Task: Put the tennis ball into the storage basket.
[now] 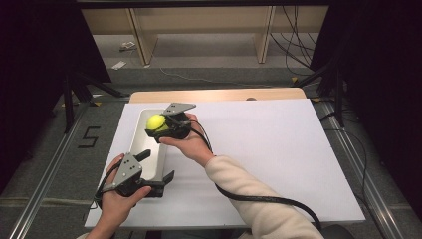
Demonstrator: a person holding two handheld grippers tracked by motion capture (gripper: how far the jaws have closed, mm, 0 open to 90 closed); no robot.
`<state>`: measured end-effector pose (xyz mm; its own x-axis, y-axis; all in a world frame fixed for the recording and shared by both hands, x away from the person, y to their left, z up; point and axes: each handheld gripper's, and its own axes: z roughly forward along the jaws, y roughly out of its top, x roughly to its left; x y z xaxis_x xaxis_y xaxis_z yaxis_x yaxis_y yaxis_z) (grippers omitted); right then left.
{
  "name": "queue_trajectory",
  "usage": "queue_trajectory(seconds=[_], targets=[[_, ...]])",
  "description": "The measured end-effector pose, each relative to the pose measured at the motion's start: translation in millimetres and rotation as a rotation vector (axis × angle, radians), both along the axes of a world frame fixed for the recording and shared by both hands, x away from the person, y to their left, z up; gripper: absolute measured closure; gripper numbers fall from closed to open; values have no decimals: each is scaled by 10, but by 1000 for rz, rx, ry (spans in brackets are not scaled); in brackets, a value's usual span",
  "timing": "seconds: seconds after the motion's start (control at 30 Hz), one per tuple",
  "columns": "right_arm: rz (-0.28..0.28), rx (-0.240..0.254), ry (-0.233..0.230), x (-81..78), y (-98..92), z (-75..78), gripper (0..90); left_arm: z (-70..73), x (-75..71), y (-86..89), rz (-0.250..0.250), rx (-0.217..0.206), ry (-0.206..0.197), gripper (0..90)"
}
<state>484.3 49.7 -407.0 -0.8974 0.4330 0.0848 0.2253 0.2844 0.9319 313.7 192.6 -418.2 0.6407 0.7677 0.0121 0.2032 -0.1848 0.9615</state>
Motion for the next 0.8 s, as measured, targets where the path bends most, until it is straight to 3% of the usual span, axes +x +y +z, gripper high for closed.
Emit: queue_trajectory(seconds=[0.8], targets=[[8, -1, -5, 26, 63, 1, 265, 0, -3, -4, -2, 4, -1, 0]])
